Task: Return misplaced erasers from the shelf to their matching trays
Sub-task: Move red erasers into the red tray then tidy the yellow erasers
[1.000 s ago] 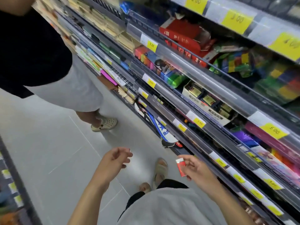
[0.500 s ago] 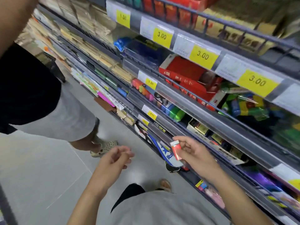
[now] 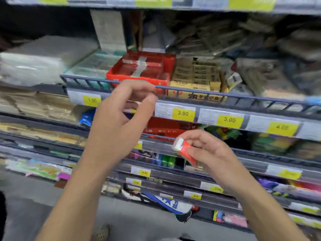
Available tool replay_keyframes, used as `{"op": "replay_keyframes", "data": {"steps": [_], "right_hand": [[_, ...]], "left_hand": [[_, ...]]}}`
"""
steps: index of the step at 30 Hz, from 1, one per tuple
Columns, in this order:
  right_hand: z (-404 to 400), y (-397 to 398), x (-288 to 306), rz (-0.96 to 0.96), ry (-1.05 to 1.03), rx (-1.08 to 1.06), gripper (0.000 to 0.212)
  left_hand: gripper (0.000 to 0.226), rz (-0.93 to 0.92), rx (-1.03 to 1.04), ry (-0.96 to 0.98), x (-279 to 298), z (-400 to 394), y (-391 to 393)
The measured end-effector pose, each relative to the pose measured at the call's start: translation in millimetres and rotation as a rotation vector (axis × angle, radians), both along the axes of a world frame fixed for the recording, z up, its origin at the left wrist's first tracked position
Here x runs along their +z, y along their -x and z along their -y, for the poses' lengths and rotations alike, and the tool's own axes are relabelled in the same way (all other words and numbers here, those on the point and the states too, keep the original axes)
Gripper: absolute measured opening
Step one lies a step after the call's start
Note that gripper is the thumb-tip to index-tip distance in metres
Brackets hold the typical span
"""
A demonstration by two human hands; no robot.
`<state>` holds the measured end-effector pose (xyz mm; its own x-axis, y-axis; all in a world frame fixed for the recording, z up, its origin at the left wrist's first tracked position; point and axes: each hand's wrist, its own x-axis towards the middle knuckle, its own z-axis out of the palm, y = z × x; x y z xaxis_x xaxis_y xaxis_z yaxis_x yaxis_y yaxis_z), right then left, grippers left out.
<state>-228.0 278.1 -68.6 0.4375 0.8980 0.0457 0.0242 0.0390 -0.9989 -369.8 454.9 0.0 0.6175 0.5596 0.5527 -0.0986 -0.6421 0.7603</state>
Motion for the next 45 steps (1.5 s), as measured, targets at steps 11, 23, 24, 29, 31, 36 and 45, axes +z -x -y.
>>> {"op": "replay_keyframes", "data": {"steps": [11, 23, 24, 29, 31, 36, 45], "right_hand": [[-37.3, -31.4, 102.1, 0.234, -0.085, -0.023, 0.029], [-147.7, -64.1, 149.4, 1.005, 0.358, -0.234, 0.034], [-155.9, -64.0, 149.7, 1.035, 0.375, -0.210, 0.033], [-176.5, -61.5, 146.1, 1.136, 0.473, -0.154, 0.034], [-177.8, -60.6, 145.8, 1.144, 0.483, -0.149, 0.033], [-177.4, -62.1, 145.2, 1.195, 0.483, -0.163, 0.027], [-176.3, -70.6, 140.8, 1.120, 0.462, -0.156, 0.029]], "left_hand": [[0.031, -0.373, 0.330, -0.563, 15.5, -82.1, -39.2], [0.043, -0.340, 0.247, -0.608, 8.2, -109.5, -28.2], [0.044, -0.327, 0.230, -0.601, 7.6, -110.2, -27.6], [0.041, -0.311, 0.207, -0.593, 6.6, -112.2, -26.6], [0.040, -0.318, 0.199, -0.594, 7.8, -113.2, -26.9], [0.035, -0.330, 0.178, -0.596, 11.0, -114.5, -26.9], [0.039, -0.331, 0.141, -0.564, 16.8, -116.5, -26.6]]}}
